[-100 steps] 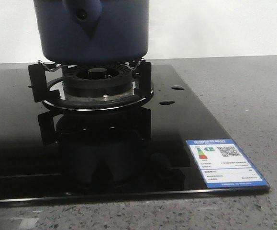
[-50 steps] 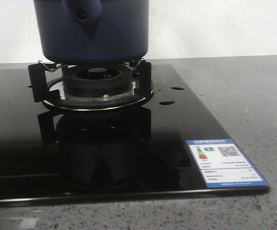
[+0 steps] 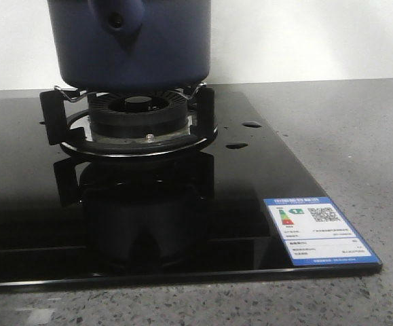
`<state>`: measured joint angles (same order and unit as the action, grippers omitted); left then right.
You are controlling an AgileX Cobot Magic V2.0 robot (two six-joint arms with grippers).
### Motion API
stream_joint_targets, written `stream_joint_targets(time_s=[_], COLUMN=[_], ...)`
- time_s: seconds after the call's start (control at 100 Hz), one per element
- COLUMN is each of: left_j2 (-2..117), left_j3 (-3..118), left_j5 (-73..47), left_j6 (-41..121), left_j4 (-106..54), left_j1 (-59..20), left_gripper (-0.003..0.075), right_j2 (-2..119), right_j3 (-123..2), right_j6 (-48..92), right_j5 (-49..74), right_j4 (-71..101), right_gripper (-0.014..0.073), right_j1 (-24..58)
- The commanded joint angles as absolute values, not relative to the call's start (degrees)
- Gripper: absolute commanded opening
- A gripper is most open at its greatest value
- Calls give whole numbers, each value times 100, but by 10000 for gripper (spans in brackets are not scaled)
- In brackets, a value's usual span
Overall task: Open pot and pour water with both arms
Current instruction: 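Turn the cup upright and move it back beside the stove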
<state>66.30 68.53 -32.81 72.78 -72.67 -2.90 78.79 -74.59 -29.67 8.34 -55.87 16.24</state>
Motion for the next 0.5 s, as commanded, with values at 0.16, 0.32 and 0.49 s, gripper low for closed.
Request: stream_joint_targets(time_s=[0.16,0.32,0.49], left_j2=[6466,6466,6466], left_j3=[7086,7086,7086], left_j5=[-3087,-3087,-3087], left_j6=[7268,7268,7268], left_j4=[-7675,-7675,-7675], left_j1=[-281,-281,-281], left_gripper=[388,388,388], right_j2=[6948,6541,6345], right_j3=[-6353,-5230,-4105], right_j6=[-3986,-3986,-3971], right_j5=[-1484,-2584,-2976], right_j4=[-5368,-4773,-4773], right_gripper=[367,367,367], right_j1=[349,-604,-1361])
